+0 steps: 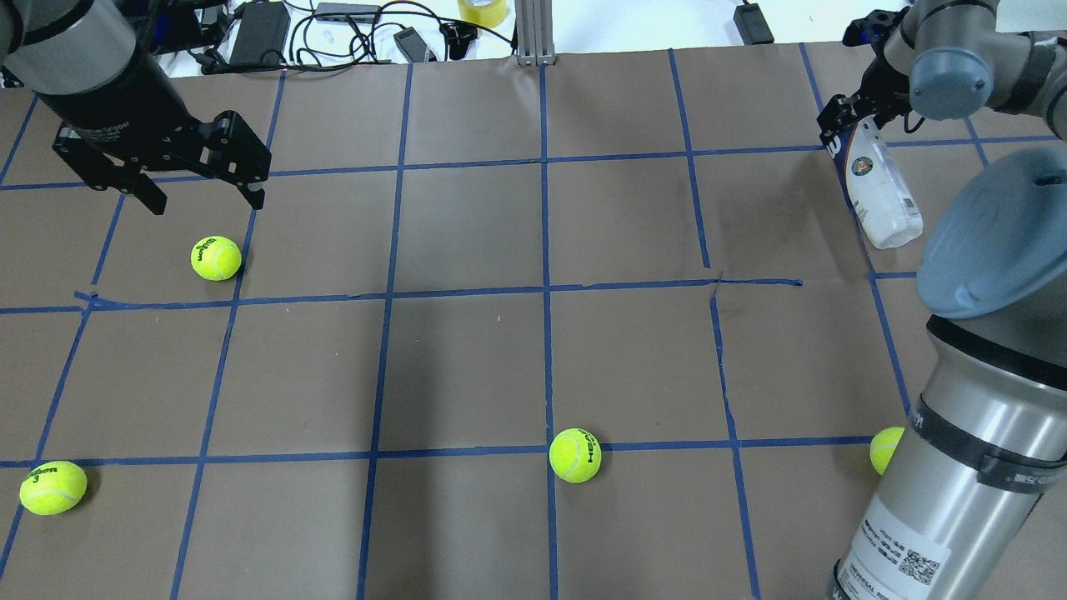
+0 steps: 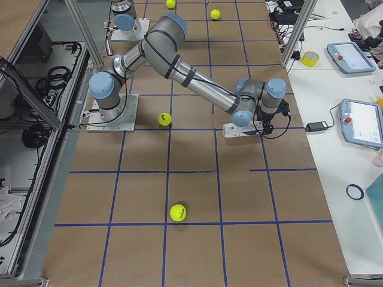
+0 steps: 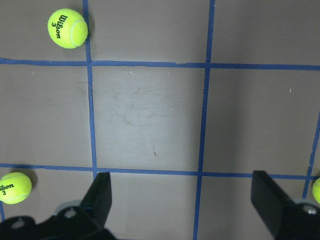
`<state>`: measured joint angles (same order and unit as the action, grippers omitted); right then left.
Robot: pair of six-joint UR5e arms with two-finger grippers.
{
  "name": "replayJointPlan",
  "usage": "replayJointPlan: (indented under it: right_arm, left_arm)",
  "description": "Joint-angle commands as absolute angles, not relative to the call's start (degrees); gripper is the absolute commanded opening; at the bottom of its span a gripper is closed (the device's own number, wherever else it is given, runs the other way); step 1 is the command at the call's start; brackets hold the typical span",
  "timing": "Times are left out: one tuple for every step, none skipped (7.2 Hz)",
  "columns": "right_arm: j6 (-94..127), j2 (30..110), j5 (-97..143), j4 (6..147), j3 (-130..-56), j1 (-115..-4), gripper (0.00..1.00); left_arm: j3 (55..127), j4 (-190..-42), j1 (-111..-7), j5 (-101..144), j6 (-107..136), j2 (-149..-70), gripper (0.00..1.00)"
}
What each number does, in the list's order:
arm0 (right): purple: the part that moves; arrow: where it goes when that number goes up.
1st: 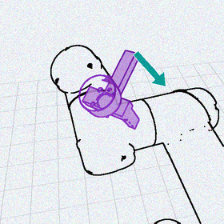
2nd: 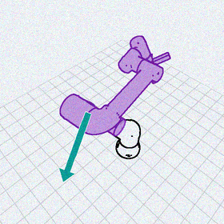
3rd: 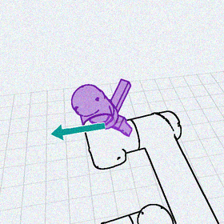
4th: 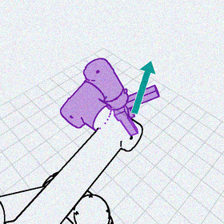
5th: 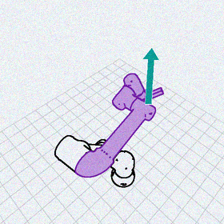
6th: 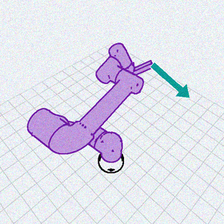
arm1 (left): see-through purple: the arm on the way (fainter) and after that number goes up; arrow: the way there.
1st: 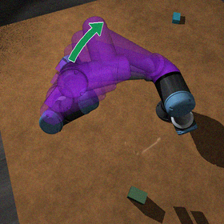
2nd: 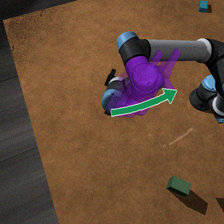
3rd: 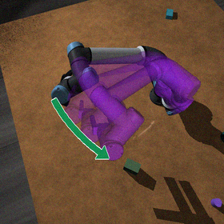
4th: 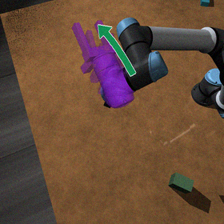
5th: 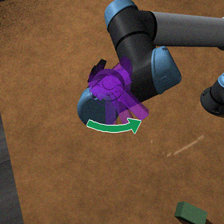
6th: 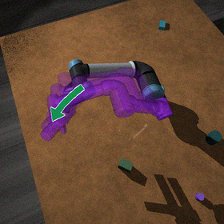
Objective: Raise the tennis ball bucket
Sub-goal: 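Close the right gripper on the can's open end and lift it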
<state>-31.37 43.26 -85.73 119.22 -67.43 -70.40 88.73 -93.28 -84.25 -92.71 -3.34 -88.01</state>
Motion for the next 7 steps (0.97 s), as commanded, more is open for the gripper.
replayJointPlan:
  right_arm:
    - [-31.4,43.6,-84.8,119.7,-67.5,-70.5,0.74]
    - [-31.4,44.2,-84.9,120.7,-67.5,-70.9,0.74]
    - [-31.2,47.1,-85.1,120.7,-68.0,-73.3,0.63]
    - [-30.9,49.6,-85.0,120.7,-68.2,-77.3,0.58]
    - [-28.5,50.6,-85.1,120.3,-68.2,-81.8,0.59]
    - [-28.6,53.0,-85.2,119.9,-68.4,-86.5,0.5]
    - [-29.3,53.4,-85.1,118.4,-68.5,-91.4,0.5]
  left_arm:
    - [88.7,-93.3,-84.1,-92.7,-3.3,-88.0,1.0]
    - [88.3,-93.3,-84.0,-92.7,-3.3,-88.0,1.0]
    - [87.9,-93.2,-84.0,-92.6,-3.3,-88.0,1.0]
    - [87.7,-93.2,-83.6,-92.6,-3.3,-88.0,1.0]
    - [87.6,-93.2,-82.2,-91.9,-3.4,-87.9,1.0]
    - [87.6,-93.3,-81.4,-91.8,-3.4,-87.7,1.0]
    - [87.6,-93.2,-81.3,-91.8,-3.4,-87.7,1.0]
